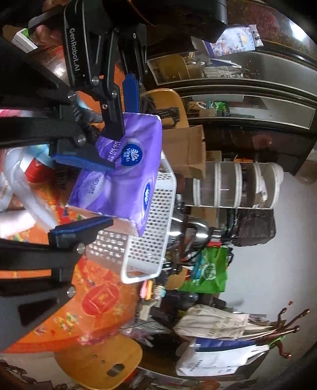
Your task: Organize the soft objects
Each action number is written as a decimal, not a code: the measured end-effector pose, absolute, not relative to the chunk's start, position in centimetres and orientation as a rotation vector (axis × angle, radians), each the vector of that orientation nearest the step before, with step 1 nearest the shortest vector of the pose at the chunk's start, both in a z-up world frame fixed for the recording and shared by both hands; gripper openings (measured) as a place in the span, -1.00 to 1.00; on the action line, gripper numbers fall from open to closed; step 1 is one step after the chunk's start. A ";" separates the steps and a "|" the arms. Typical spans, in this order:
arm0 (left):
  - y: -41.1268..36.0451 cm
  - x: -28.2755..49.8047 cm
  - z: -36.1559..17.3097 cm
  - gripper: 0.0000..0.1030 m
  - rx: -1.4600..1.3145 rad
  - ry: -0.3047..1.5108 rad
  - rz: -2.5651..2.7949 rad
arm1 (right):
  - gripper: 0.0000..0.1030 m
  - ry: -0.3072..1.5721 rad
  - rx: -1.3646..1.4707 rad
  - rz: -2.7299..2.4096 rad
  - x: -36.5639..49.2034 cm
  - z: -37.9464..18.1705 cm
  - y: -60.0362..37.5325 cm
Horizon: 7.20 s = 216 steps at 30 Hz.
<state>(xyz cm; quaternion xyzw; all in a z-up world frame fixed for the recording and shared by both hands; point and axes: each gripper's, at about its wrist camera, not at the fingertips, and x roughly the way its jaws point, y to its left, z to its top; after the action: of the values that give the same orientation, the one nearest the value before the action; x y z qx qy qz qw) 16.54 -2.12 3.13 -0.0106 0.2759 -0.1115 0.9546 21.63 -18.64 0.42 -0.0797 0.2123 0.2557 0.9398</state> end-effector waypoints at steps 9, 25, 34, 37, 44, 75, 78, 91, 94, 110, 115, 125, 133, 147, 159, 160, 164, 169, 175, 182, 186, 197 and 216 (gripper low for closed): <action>-2.3 16.9 9.5 -0.27 0.015 0.472 -0.196 | -0.28 0.391 -0.160 0.538 23.7 6.1 -18.5; -2.0 29.1 12.1 -0.26 0.048 0.493 -0.197 | -0.29 0.457 -0.140 0.496 34.5 6.2 -17.6; -0.6 37.2 7.6 -0.26 0.013 0.599 -0.200 | -0.28 0.522 -0.139 0.480 39.7 2.8 -15.8; -0.1 39.1 6.8 -0.26 0.000 0.623 -0.201 | -0.28 0.536 -0.140 0.474 41.0 2.3 -15.4; 0.8 42.8 4.6 0.19 -0.050 0.659 -0.162 | -0.07 0.586 -0.171 0.389 43.6 0.2 -14.9; 3.3 32.1 1.1 0.71 -0.032 0.693 -0.057 | 0.42 0.628 -0.022 0.368 33.9 -2.8 -21.3; 3.6 28.4 0.7 0.71 -0.051 0.691 -0.056 | 0.43 0.611 -0.013 0.365 30.6 -3.3 -22.7; 4.1 15.6 -4.0 0.71 -0.080 0.699 -0.071 | 0.43 0.671 -0.054 0.399 20.2 -8.4 -22.8; 4.6 15.1 -4.6 0.71 -0.109 0.706 -0.076 | 0.43 0.675 -0.055 0.403 19.8 -9.0 -22.4; 4.4 9.1 -5.8 0.55 -0.117 0.696 -0.086 | 0.06 0.687 -0.023 0.450 18.9 -9.8 -22.2; 3.9 7.5 -7.4 0.41 -0.126 0.757 -0.112 | 0.05 0.701 -0.019 0.467 19.2 -10.1 -21.8; 0.7 8.4 -10.5 -0.37 -0.116 0.826 -0.200 | -0.13 0.724 -0.014 0.476 19.6 -10.6 -21.5; -0.4 10.0 -10.8 -0.90 -0.125 0.821 -0.253 | -0.15 0.752 -0.020 0.490 20.0 -11.1 -21.0; 1.6 10.7 -10.7 -0.92 -0.103 0.806 -0.222 | -0.63 0.804 -0.011 0.553 20.5 -11.7 -19.5; 0.7 8.7 -9.4 -0.96 -0.055 0.728 -0.267 | -0.83 0.697 -0.064 0.542 17.6 -10.2 -19.6; 0.5 8.4 -9.0 -0.96 -0.043 0.715 -0.267 | -0.83 0.685 -0.058 0.540 17.3 -9.8 -19.8; 0.4 7.4 -7.3 -0.96 -0.041 0.678 -0.279 | -0.83 0.641 -0.041 0.537 16.0 -8.3 -20.5; 0.4 6.6 -4.9 -0.96 -0.047 0.633 -0.295 | -0.83 0.557 -0.040 0.529 14.3 -5.2 -20.9; 0.4 6.8 -0.7 -0.96 -0.052 0.556 -0.307 | -0.83 0.487 -0.038 0.518 14.4 -1.8 -21.3; 0.9 8.6 3.1 -0.99 -0.072 0.517 -0.312 | -0.84 0.446 -0.034 0.514 15.7 1.1 -21.1; 1.4 10.2 5.4 -0.99 -0.099 0.508 -0.336 | -0.95 0.442 -0.030 0.518 17.1 2.5 -20.8; 0.8 14.2 4.9 -0.99 -0.072 0.562 -0.297 | -0.98 0.594 0.022 0.503 20.6 -2.6 -22.1; -1.3 6.3 -4.9 0.35 -0.030 0.630 -0.326 | 0.20 0.732 0.087 0.446 19.6 -9.3 -26.9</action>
<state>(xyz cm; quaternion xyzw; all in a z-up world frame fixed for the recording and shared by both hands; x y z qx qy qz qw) 6.28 -1.35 -4.90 -0.0147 0.3083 -0.1596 0.9377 19.58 -26.86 -9.33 0.0423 0.3550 0.2161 0.9086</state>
